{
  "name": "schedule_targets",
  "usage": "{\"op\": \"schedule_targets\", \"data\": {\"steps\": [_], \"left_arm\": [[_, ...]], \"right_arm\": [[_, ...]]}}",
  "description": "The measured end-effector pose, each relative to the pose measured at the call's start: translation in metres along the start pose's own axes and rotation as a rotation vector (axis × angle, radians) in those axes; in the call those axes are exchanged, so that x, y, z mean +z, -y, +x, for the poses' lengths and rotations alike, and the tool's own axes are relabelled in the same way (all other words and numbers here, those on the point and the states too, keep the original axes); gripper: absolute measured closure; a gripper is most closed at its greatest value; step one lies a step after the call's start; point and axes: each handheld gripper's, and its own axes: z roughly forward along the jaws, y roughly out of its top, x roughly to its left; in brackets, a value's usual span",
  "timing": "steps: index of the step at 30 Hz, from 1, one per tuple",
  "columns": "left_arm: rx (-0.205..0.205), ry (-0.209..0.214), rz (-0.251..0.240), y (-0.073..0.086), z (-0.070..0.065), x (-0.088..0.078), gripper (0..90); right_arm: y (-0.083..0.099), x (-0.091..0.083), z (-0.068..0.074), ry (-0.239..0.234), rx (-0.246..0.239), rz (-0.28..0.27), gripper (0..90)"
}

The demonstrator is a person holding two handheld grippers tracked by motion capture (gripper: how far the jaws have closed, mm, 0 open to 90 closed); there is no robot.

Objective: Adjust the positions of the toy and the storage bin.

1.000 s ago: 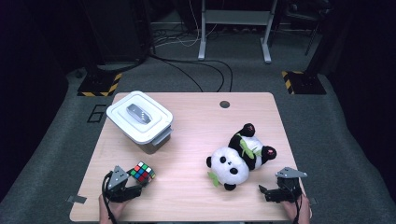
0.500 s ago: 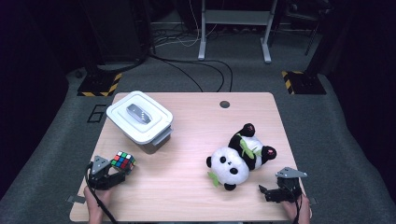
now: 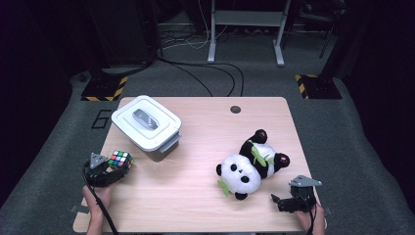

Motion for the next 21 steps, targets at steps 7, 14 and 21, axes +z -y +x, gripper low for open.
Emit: {"op": "schedule_targets", "data": {"steps": [7, 14, 21], "left_arm": [[-0.035, -0.048, 0.009, -0.002, 0.013, 0.008, 34.1], [-0.057, -0.066, 0.007, 0.001, 0.024, 0.009, 34.1], [-0.047, -0.077, 0.020, 0.004, 0.029, 0.014, 34.1]], "right_arm": [[0.000, 0.000, 0.000, 0.000, 0.000, 0.000, 0.1], [0.000, 0.000, 0.000, 0.000, -0.001, 0.000, 0.1], [0.000, 0.000, 0.000, 0.000, 0.000, 0.000, 0.1]]}}
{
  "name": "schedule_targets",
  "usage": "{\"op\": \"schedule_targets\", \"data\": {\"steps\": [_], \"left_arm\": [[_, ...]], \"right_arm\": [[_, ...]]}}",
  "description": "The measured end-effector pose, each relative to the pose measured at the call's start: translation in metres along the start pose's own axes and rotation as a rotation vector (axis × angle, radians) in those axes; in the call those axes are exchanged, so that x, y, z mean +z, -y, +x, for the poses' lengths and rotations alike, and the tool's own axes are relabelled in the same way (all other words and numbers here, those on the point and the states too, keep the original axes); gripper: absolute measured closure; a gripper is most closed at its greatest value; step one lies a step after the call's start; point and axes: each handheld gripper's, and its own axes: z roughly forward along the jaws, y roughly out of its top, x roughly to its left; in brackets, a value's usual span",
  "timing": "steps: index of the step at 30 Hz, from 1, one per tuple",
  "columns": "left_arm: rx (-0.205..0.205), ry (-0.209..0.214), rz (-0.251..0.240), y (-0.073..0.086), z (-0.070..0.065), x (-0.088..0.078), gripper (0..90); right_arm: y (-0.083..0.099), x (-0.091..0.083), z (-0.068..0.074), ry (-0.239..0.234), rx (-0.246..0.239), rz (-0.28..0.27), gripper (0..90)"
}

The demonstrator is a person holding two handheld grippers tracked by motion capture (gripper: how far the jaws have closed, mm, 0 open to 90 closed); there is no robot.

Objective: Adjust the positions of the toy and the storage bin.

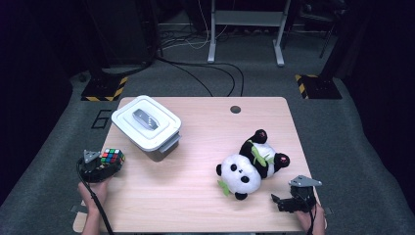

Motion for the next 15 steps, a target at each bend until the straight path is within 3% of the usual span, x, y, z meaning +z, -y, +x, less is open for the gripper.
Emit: {"op": "schedule_targets", "data": {"steps": [6, 11, 15], "left_arm": [[0.016, 0.005, 0.008, 0.000, -0.001, -0.001, 33.4], [-0.001, 0.012, -0.008, -0.004, 0.000, -0.011, 17.8], [-0.006, 0.019, -0.046, -0.011, -0.002, -0.022, 14.8]], "right_arm": [[0.000, 0.000, 0.000, 0.000, 0.000, 0.000, 0.1], [0.000, 0.000, 0.000, 0.000, -0.001, 0.000, 0.1], [0.000, 0.000, 0.000, 0.000, 0.000, 0.000, 0.1]]}}
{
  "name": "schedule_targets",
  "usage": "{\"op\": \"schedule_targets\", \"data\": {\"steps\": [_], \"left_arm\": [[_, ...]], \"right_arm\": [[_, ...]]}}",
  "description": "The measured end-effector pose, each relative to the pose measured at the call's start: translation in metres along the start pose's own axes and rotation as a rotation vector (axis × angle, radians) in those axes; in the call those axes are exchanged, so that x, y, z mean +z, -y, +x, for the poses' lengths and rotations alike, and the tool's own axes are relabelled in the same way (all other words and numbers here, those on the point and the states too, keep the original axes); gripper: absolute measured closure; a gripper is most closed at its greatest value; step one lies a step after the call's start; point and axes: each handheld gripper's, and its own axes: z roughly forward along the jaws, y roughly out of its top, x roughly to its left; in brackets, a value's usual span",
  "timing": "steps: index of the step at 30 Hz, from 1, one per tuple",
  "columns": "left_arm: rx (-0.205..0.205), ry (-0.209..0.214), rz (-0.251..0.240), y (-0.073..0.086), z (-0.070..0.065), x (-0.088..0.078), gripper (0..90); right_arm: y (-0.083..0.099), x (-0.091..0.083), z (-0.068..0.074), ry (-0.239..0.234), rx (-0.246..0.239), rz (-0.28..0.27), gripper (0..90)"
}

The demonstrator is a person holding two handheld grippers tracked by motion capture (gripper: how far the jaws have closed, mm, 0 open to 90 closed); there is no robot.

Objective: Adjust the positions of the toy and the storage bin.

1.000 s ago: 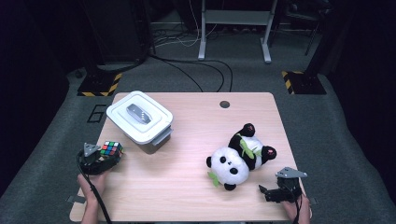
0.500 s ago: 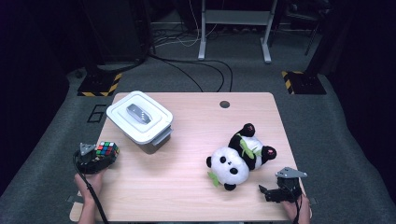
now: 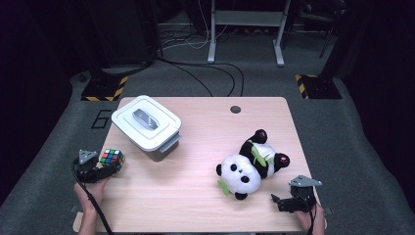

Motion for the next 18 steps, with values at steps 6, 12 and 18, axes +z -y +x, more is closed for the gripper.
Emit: {"op": "schedule_targets", "data": {"steps": [6, 12, 18], "left_arm": [[0.022, 0.040, 0.008, -0.015, -0.005, -0.008, 14.1], [0.059, 0.084, -0.006, -0.036, -0.018, -0.019, 11.5], [0.111, 0.130, -0.028, -0.063, -0.037, -0.025, 10.0]], "right_arm": [[0.000, 0.000, 0.000, 0.000, -0.001, 0.000, 0.1], [0.000, 0.000, 0.000, 0.000, 0.000, 0.001, 0.1], [0.000, 0.000, 0.000, 0.000, 0.000, 0.000, 0.1]]}}
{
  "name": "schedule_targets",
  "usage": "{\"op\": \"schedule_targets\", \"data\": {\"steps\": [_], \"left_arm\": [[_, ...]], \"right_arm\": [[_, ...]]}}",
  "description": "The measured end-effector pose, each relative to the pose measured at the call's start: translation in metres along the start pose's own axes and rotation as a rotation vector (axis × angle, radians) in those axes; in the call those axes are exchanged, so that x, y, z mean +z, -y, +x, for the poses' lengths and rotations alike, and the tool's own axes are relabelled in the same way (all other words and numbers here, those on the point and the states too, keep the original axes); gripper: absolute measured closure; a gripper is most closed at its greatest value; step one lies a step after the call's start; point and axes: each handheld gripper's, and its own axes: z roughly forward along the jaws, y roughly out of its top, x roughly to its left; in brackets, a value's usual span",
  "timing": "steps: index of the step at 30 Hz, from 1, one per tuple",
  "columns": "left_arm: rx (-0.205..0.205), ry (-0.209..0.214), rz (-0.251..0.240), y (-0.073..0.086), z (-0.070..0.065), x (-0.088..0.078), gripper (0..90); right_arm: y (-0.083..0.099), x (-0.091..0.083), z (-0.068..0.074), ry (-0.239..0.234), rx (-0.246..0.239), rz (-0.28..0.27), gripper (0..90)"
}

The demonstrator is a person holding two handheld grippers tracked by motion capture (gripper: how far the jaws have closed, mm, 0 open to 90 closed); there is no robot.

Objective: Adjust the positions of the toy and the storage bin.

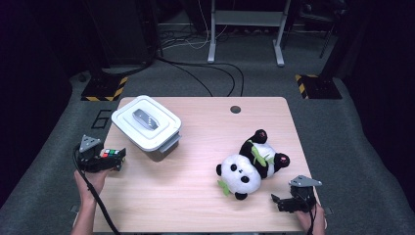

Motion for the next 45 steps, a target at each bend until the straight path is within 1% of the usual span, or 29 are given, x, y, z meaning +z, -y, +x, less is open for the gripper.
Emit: {"op": "schedule_targets", "data": {"steps": [4, 9, 11, 13, 15, 16, 20, 24, 27, 29, 31, 32, 35, 36, 37, 38, 40, 41, 42, 43, 45], "left_arm": [[0.043, 0.025, -0.010, -0.019, -0.012, 0.001, 9.2], [0.068, 0.054, -0.010, -0.038, -0.023, 0.010, 8.7], [0.078, 0.065, 0.002, -0.042, -0.026, 0.015, 8.6], [0.077, 0.082, 0.016, -0.047, -0.030, 0.022, 8.7], [0.090, 0.091, 0.026, -0.051, -0.034, 0.028, 8.7], [0.102, 0.092, 0.032, -0.053, -0.036, 0.030, 8.7], [0.121, 0.101, 0.059, -0.057, -0.041, 0.042, 8.8], [0.125, 0.118, 0.077, -0.060, -0.045, 0.052, 10.1], [0.129, 0.134, 0.078, -0.063, -0.049, 0.058, 11.7], [0.138, 0.137, 0.069, -0.066, -0.052, 0.059, 12.2], [0.152, 0.139, 0.069, -0.067, -0.055, 0.062, 12.9], [0.157, 0.140, 0.076, -0.067, -0.056, 0.064, 13.5], [0.157, 0.142, 0.095, -0.067, -0.057, 0.071, 14.2], [0.153, 0.143, 0.091, -0.067, -0.057, 0.073, 14.4], [0.143, 0.153, 0.101, -0.068, -0.057, 0.074, 14.8], [0.131, 0.165, 0.098, -0.068, -0.058, 0.076, 15.1], [0.136, 0.164, 0.095, -0.070, -0.059, 0.077, 18.4], [0.131, 0.155, 0.090, -0.071, -0.061, 0.078, 23.0], [0.137, 0.159, 0.094, -0.072, -0.062, 0.078, 27.2], [0.136, 0.162, 0.098, -0.072, -0.063, 0.079, 28.9], [0.134, 0.154, 0.108, -0.073, -0.066, 0.083, 34.8]], "right_arm": [[0.000, 0.000, 0.000, 0.000, -0.001, 0.000, 0.1], [0.000, 0.000, 0.000, 0.000, 0.000, 0.000, 0.1], [0.000, 0.000, 0.000, 0.000, -0.001, 0.000, 0.1], [0.000, 0.000, 0.000, 0.001, -0.001, 0.000, 0.1], [0.000, 0.000, 0.000, 0.000, -0.003, 0.000, 0.1], [0.000, 0.000, 0.000, 0.000, -0.001, 0.000, 0.1], [0.000, 0.000, 0.000, 0.000, -0.004, -0.001, 0.2], [0.000, 0.000, 0.000, 0.000, -0.005, -0.001, 0.1], [0.000, 0.000, 0.000, 0.000, -0.002, 0.000, 0.2], [0.000, 0.000, 0.000, 0.000, -0.004, -0.001, 0.2], [0.000, 0.000, 0.000, 0.001, 0.000, 0.000, 0.1], [0.000, 0.000, 0.000, 0.000, -0.001, 0.000, 0.1], [0.000, 0.000, 0.000, 0.000, -0.004, -0.001, 0.2], [0.000, 0.000, 0.000, 0.000, -0.004, -0.001, 0.2], [0.000, 0.000, 0.000, 0.000, -0.002, 0.000, 0.2], [0.000, 0.000, 0.000, 0.001, -0.004, -0.001, 0.4], [0.000, 0.000, 0.000, 0.002, 0.002, -0.003, 0.5], [0.000, 0.000, 0.000, 0.002, 0.002, -0.003, 0.6], [0.000, 0.000, 0.000, 0.002, 0.003, -0.004, 0.6], [0.000, 0.000, -0.001, 0.001, -0.003, -0.002, 0.7], [0.000, 0.000, -0.001, -0.001, 0.003, -0.005, 1.1]]}}
